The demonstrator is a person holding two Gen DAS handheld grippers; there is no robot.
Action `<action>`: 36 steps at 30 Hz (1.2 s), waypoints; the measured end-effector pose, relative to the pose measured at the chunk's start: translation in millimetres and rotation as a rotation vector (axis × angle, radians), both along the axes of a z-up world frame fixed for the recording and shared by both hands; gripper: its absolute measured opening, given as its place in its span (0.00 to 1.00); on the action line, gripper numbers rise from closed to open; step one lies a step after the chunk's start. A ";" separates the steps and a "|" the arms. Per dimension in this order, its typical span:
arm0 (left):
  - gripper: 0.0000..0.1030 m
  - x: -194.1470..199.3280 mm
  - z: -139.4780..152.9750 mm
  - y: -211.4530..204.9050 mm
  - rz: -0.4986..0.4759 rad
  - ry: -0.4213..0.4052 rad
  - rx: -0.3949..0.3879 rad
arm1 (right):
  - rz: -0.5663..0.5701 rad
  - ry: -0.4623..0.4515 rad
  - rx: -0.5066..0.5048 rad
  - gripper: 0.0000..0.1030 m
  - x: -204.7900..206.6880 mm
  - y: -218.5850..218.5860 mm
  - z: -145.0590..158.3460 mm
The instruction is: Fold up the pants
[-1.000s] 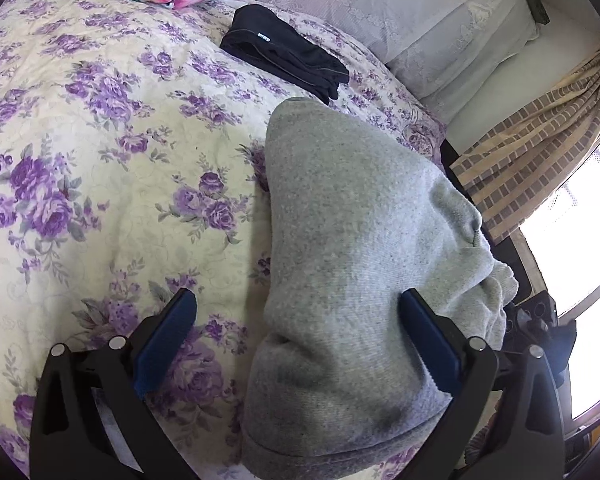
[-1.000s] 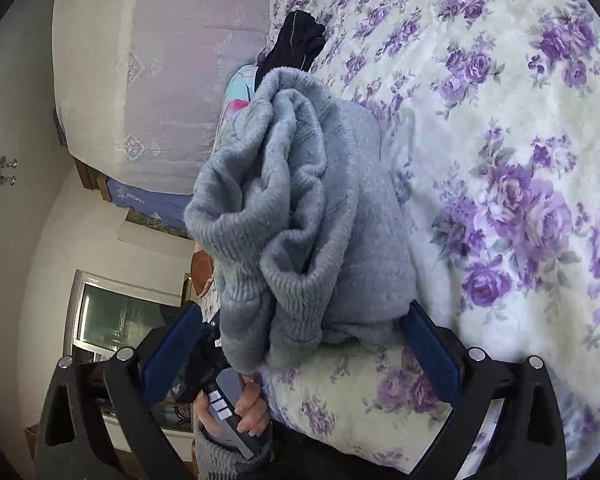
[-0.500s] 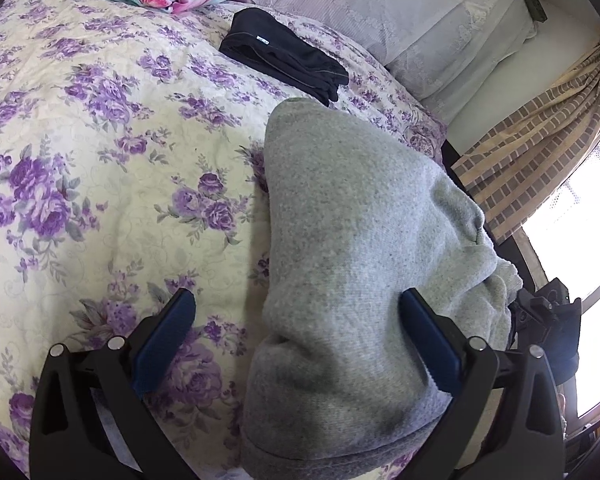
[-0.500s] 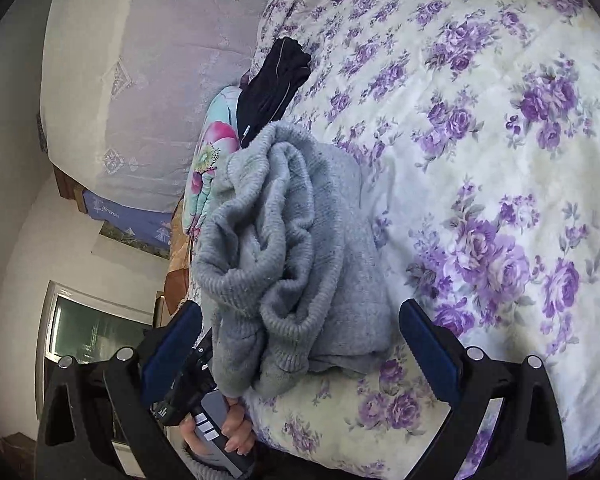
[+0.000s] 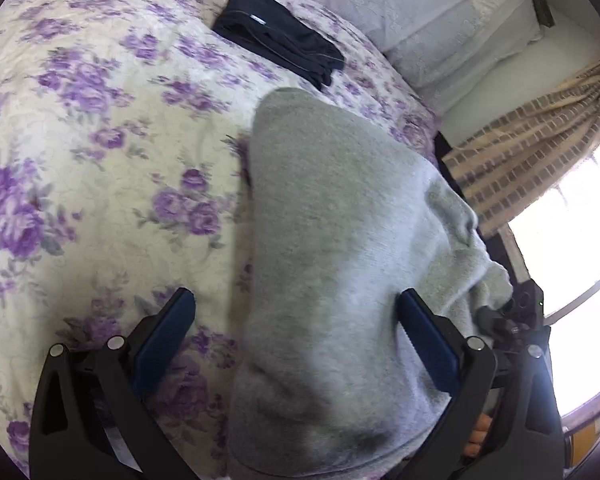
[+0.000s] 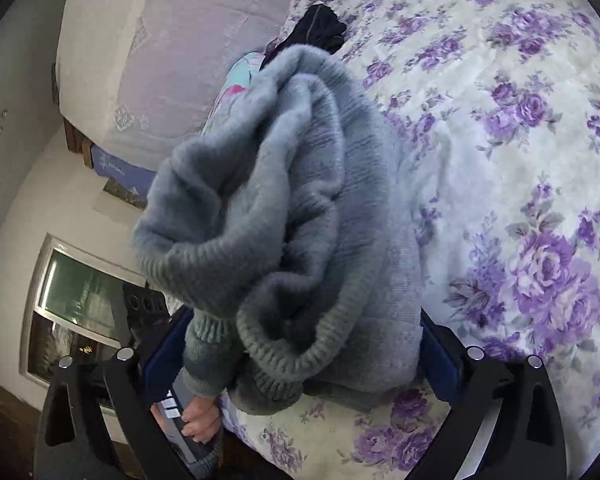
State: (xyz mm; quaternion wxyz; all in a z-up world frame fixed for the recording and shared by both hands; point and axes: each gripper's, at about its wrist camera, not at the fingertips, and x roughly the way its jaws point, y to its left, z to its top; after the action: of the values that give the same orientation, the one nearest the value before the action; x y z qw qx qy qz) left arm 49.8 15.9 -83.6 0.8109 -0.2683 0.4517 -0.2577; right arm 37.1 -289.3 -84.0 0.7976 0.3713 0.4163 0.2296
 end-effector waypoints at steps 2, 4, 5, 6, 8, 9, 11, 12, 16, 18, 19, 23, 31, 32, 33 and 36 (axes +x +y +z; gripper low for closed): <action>0.69 0.4 -2.3 -6.6 -0.079 0.000 -0.064 | 0.009 -0.019 -0.008 0.80 1.0 -0.3 -5.7; 0.66 1.5 -9.3 -9.8 -0.093 0.015 -0.103 | 0.016 -0.025 0.027 0.73 0.7 -7.6 -10.3; 0.65 3.5 -11.8 -8.9 -0.101 0.014 -0.129 | 0.021 -0.030 0.043 0.70 0.2 -9.7 -11.2; 0.64 5.6 -14.1 -7.2 -0.105 0.020 -0.156 | 0.022 -0.038 0.051 0.70 -0.3 -10.6 -11.8; 0.63 9.6 -18.6 -2.1 -0.099 0.044 -0.213 | 0.021 -0.047 0.067 0.70 0.0 -13.0 -11.2; 0.64 12.1 -19.7 0.3 -0.095 0.056 -0.237 | 0.021 -0.045 0.087 0.72 0.4 -15.3 -11.6; 0.68 16.7 -20.6 2.3 -0.089 0.070 -0.256 | 0.021 -0.032 0.137 0.83 1.3 -18.4 -12.8; 0.69 20.0 -20.1 2.3 -0.082 0.076 -0.253 | 0.018 -0.023 0.156 0.85 3.8 -17.5 -12.4; 0.68 31.0 -18.3 0.8 -0.062 0.084 -0.251 | 0.017 -0.028 0.151 0.76 11.2 -18.6 -14.0; 0.52 32.1 -18.9 -1.5 -0.079 0.073 -0.246 | 0.016 -0.042 0.148 0.65 4.6 -21.2 -16.9; 0.45 31.0 -20.5 0.3 -0.076 0.072 -0.277 | 0.016 -0.051 0.148 0.60 -1.1 -22.9 -17.9; 0.38 20.1 -11.2 1.7 -0.074 0.023 -0.263 | 0.016 -0.100 0.092 0.55 -15.3 -18.3 -7.3; 0.38 44.6 60.3 -2.2 -0.122 -0.102 -0.179 | 0.063 -0.218 0.059 0.54 17.4 -22.3 58.4; 0.38 56.0 74.6 -3.8 -0.127 -0.123 -0.161 | 0.067 -0.231 0.057 0.54 28.9 -21.5 66.4; 0.38 71.1 92.8 -4.6 -0.132 -0.149 -0.144 | 0.072 -0.259 0.048 0.54 44.3 -22.5 81.9; 0.38 118.4 143.1 -6.9 -0.141 -0.225 -0.111 | 0.080 -0.336 0.034 0.54 92.3 -24.6 124.3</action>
State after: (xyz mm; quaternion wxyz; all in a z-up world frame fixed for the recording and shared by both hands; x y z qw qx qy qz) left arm 168.2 8.9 59.5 0.8203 -0.2496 0.3606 -0.3671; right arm 129.4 -313.9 40.3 0.8397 0.3243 0.2875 0.3273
